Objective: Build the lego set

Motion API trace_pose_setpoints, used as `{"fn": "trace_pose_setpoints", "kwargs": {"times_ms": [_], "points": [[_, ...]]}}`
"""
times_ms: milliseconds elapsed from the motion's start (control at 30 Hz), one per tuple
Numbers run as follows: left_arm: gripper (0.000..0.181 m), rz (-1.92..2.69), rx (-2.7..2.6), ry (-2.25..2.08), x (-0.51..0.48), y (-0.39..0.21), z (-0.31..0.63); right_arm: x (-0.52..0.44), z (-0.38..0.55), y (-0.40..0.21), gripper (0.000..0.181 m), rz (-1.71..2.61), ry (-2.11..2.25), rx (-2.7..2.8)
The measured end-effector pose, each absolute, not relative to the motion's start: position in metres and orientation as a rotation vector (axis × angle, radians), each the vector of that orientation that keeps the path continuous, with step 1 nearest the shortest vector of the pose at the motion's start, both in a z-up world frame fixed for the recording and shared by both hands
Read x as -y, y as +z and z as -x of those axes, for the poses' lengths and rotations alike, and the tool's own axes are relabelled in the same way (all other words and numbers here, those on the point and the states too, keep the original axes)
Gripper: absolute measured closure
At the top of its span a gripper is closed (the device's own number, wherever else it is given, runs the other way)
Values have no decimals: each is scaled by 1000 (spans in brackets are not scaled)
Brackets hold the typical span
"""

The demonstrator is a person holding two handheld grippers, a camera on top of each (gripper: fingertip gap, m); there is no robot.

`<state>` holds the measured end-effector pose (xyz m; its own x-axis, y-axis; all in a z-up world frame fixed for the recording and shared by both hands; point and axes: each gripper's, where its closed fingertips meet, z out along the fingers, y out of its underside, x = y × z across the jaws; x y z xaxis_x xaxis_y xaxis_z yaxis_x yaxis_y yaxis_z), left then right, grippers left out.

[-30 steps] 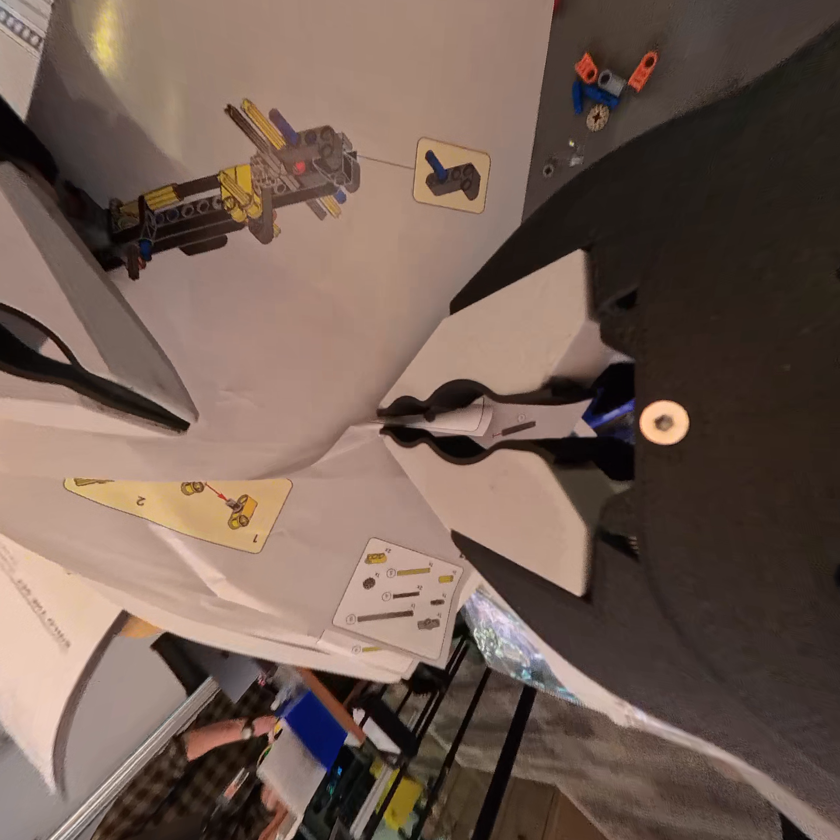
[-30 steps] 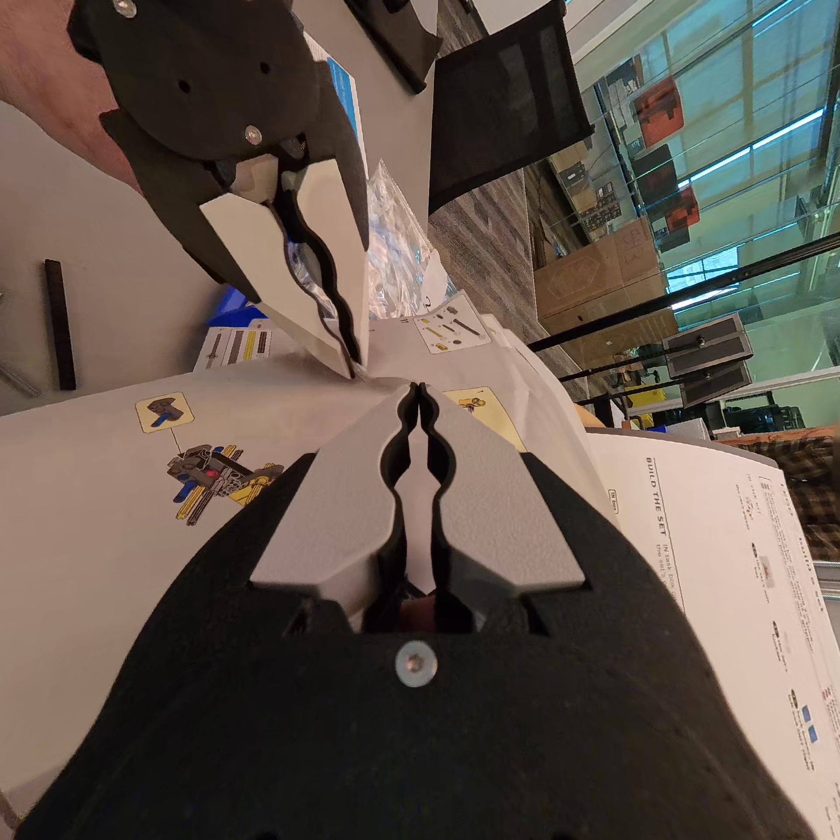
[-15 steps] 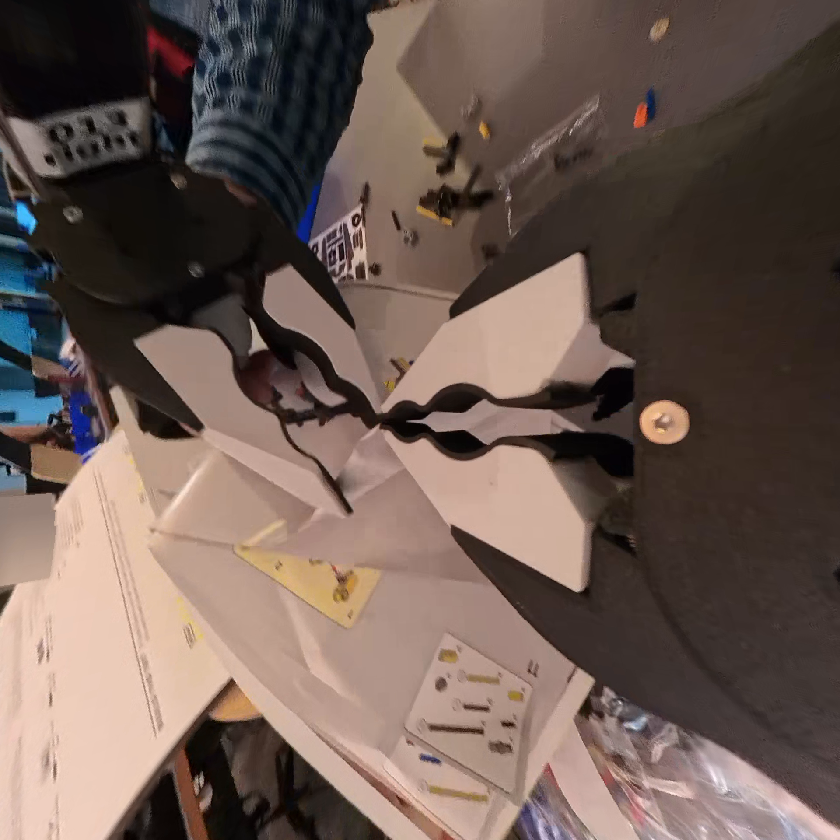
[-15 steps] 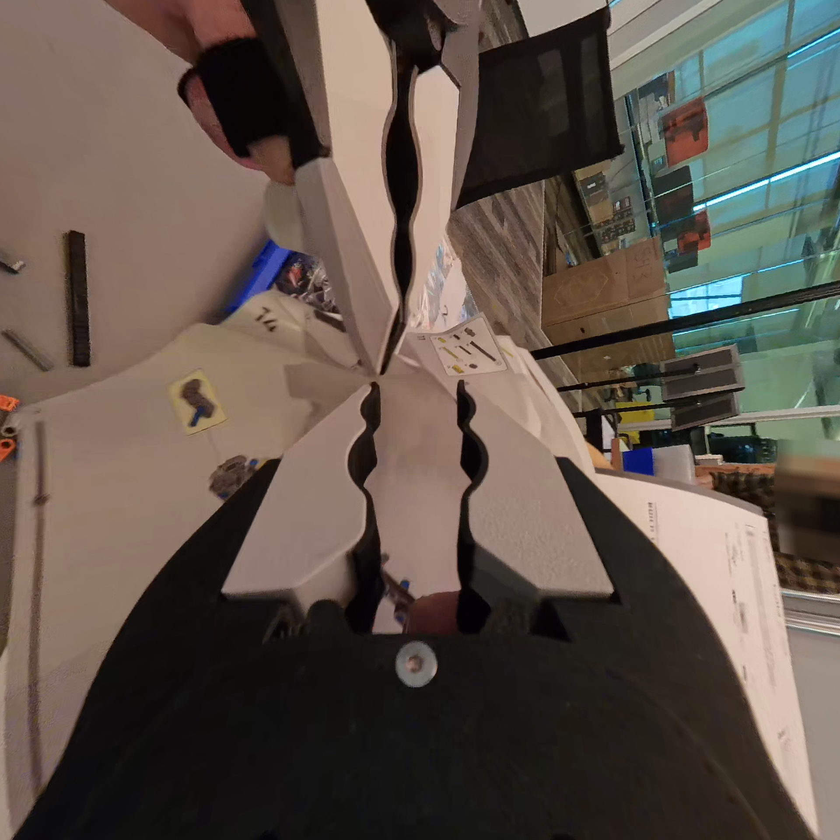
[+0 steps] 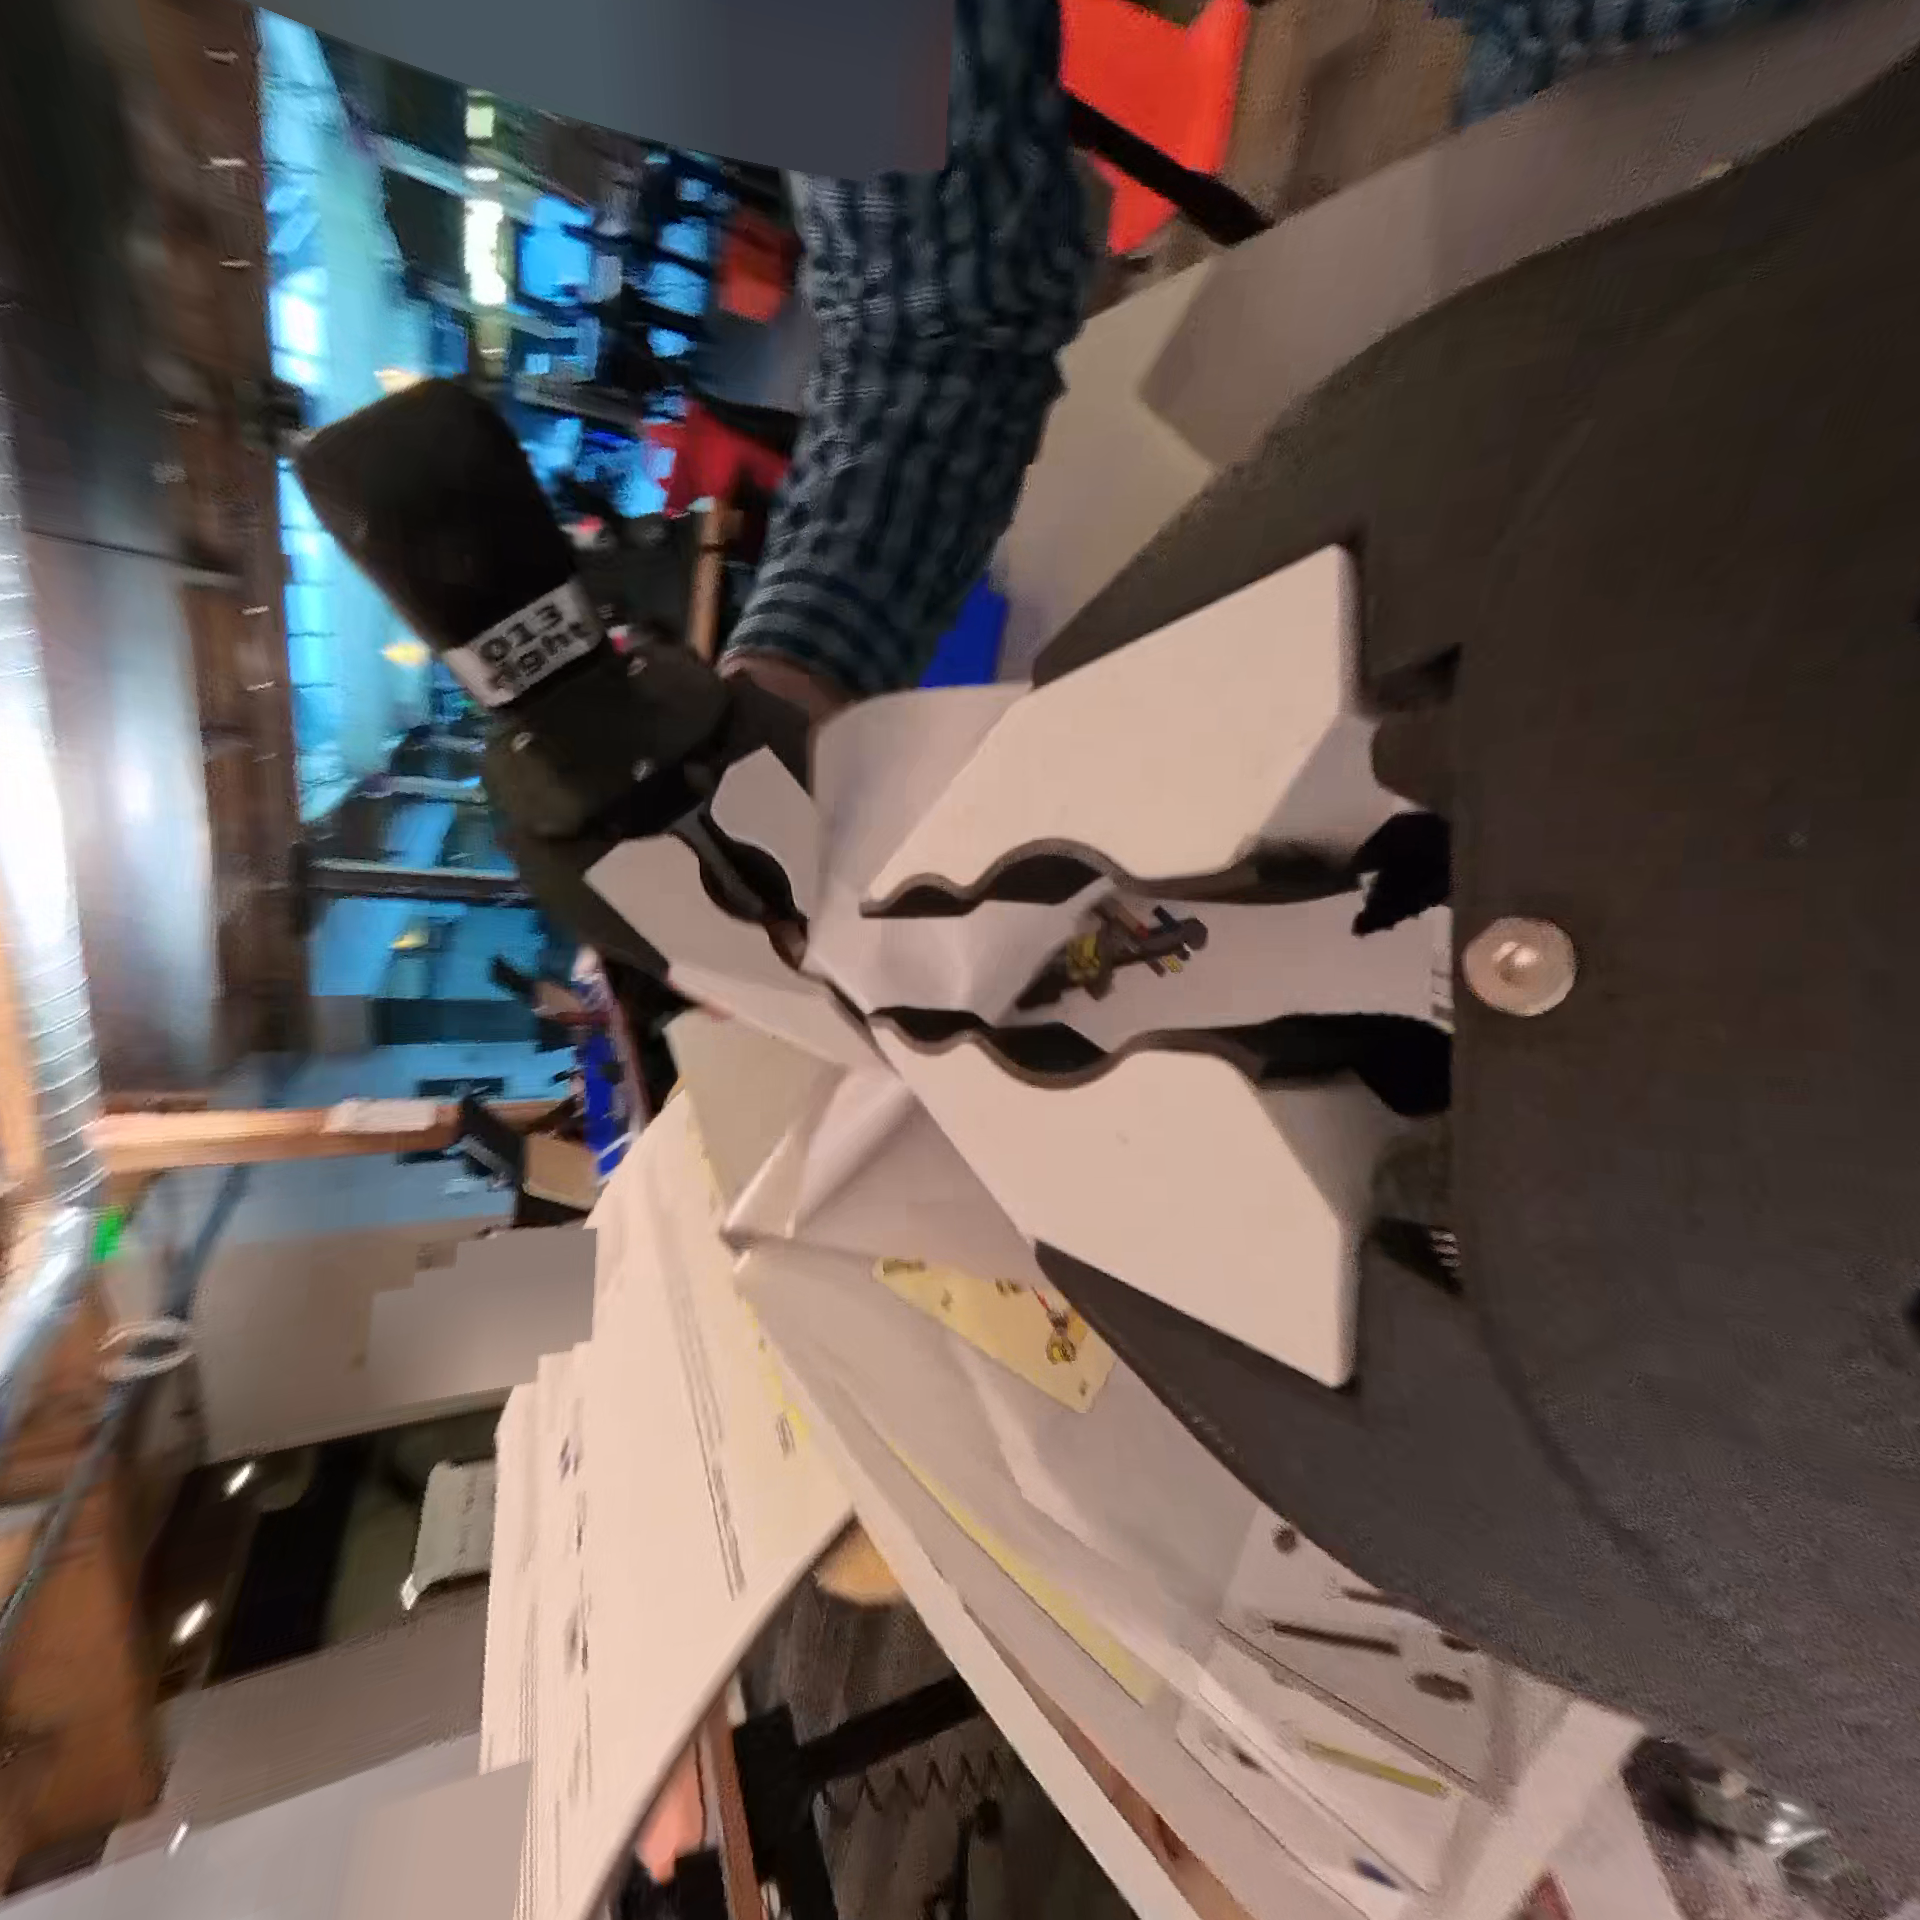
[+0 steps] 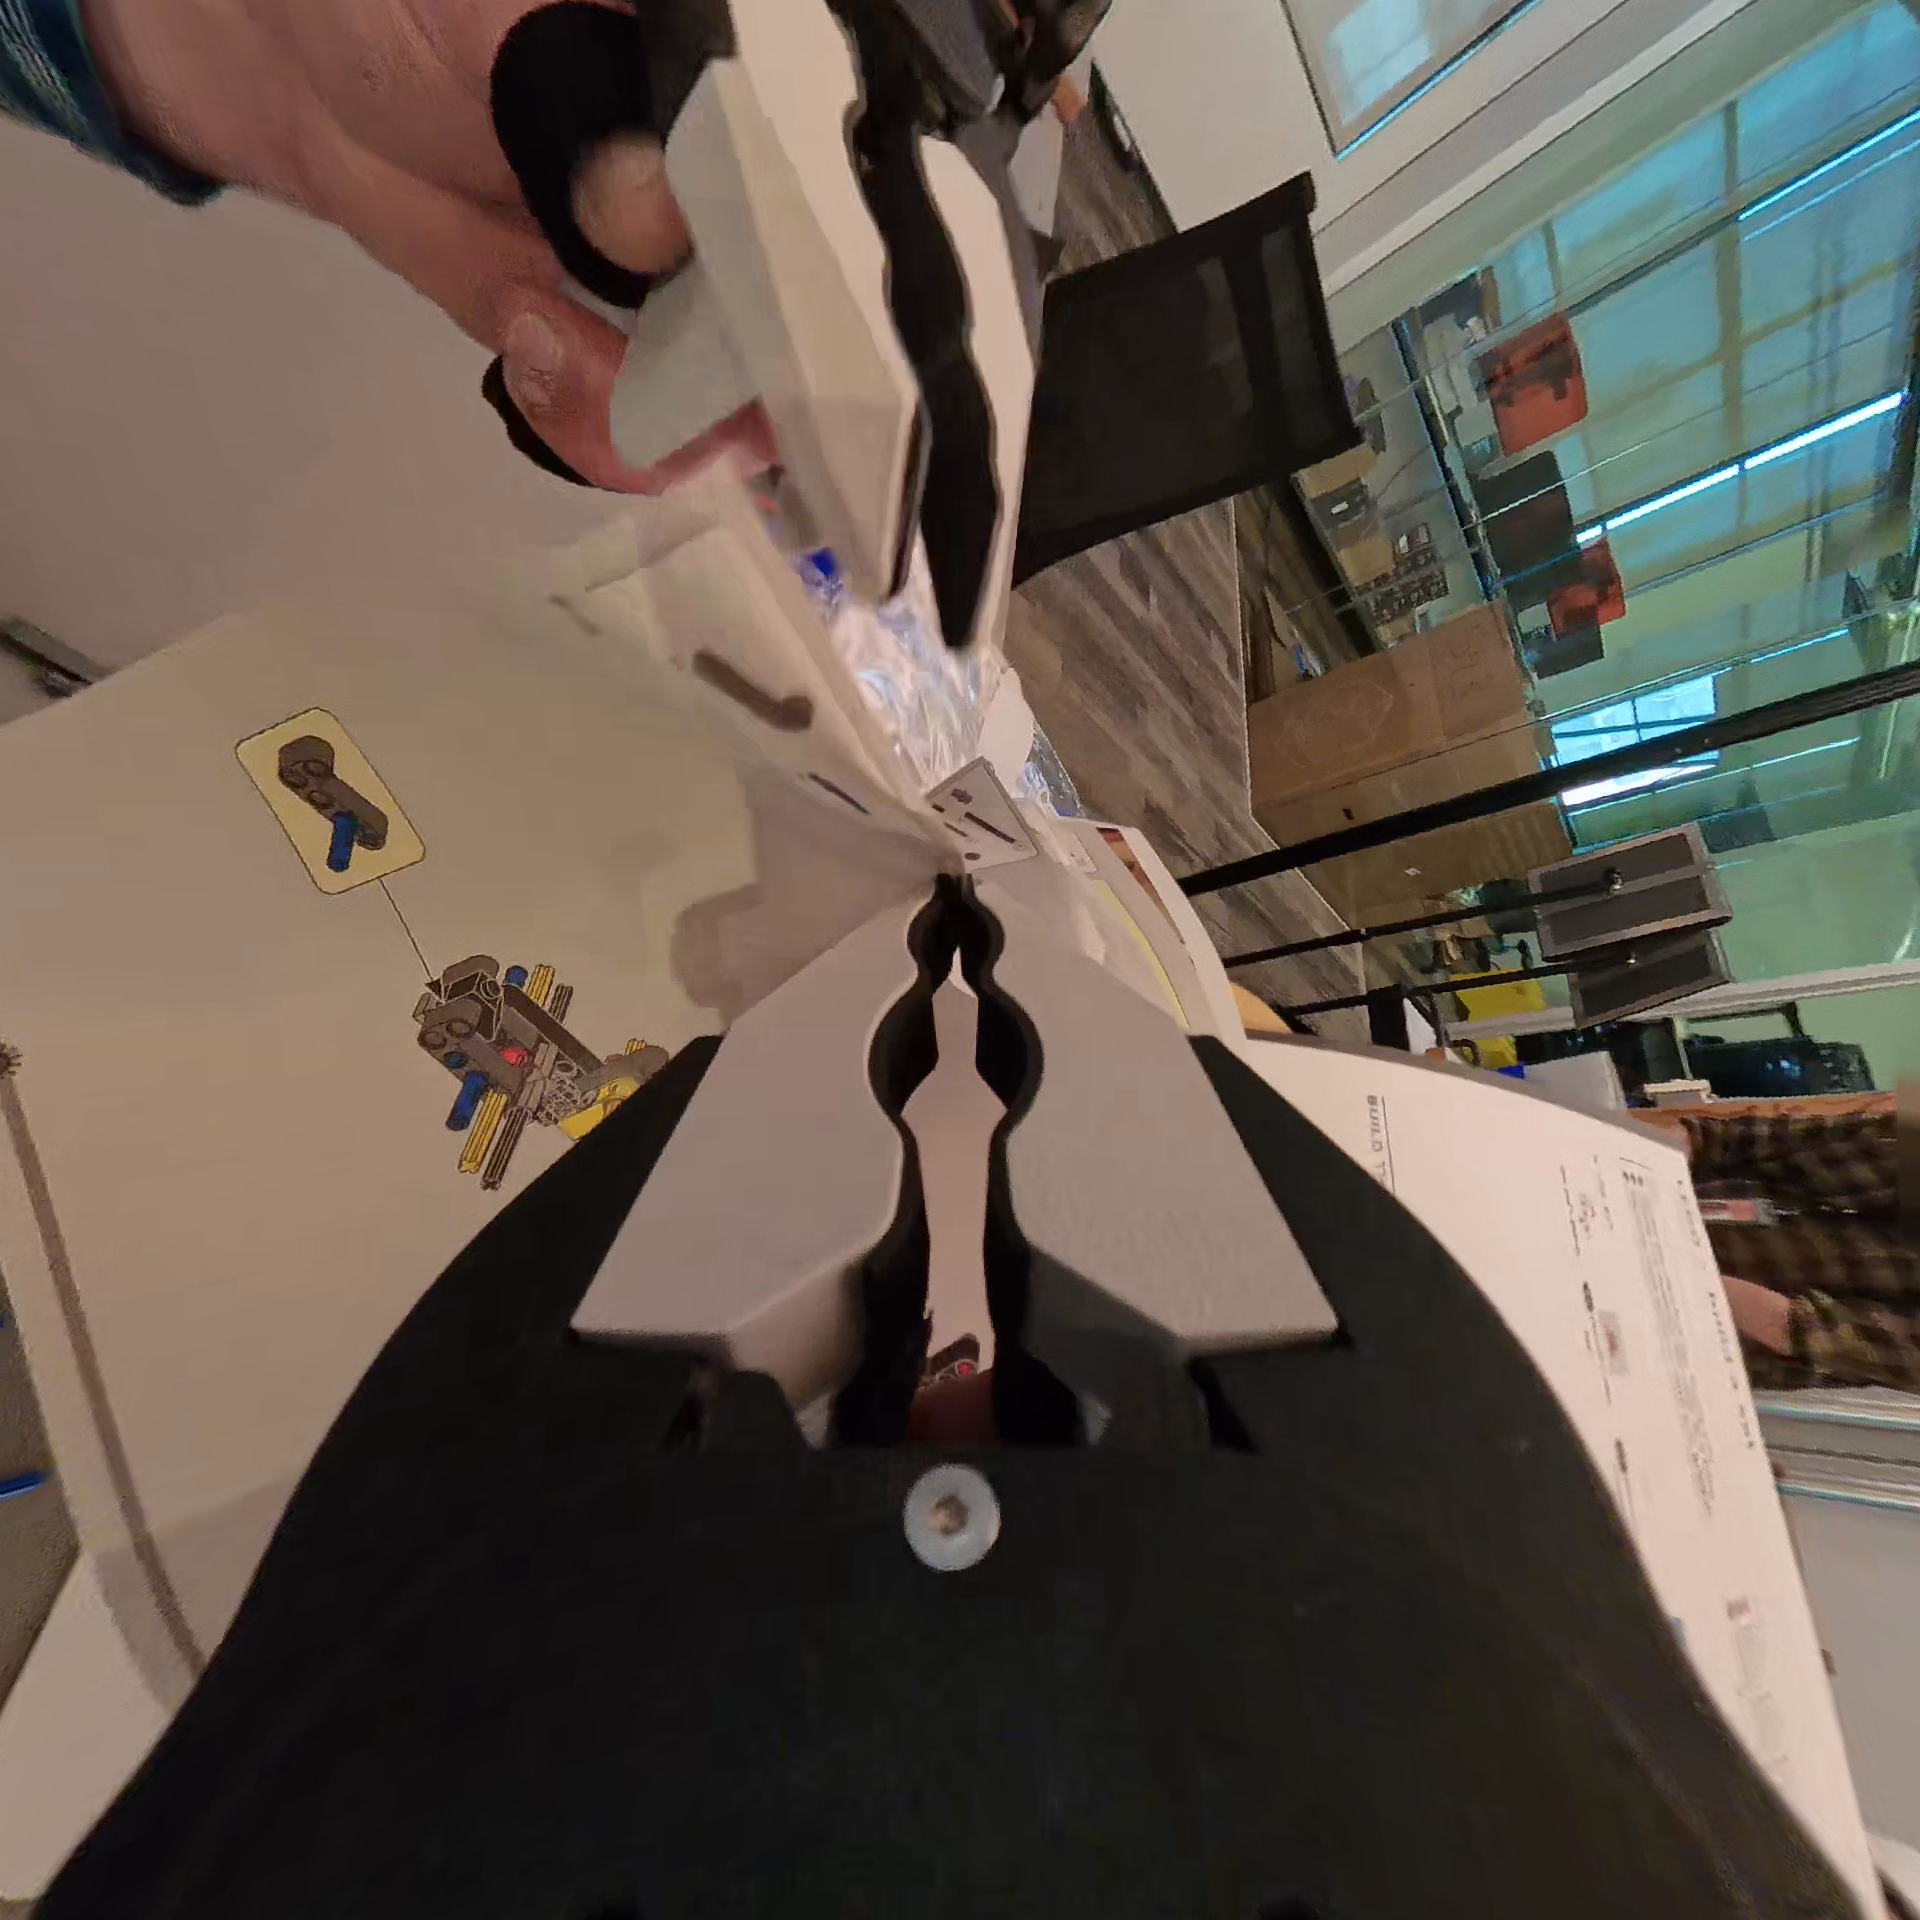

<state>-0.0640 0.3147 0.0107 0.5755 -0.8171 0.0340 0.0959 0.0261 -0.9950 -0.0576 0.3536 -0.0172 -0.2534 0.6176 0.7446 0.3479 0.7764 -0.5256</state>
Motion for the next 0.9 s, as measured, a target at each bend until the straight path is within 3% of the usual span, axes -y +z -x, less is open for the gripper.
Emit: {"fn": "trace_pose_setpoints", "kwargs": {"times_ms": [33,267,467,600,767,900], "points": [[167,1354,-627,-811,-315,10,74,-354,53,-14,181,746,339,1854],[168,1477,-696,-704,-326,-30,38,-360,20,28,181,786,639,1677],[173,1584,-875,-391,-353,-60,-26,-367,-1,47,181,805,764,1606],[177,1707,-912,-109,-381,-84,-17,-383,-33,63,181,837,811,1561],[181,1803,-857,17,-399,-99,14,-420,-82,54,181,949,678,1582],[181,1816,-819,55,-409,-98,27,-470,-132,22,181,1166,312,1645]]}}
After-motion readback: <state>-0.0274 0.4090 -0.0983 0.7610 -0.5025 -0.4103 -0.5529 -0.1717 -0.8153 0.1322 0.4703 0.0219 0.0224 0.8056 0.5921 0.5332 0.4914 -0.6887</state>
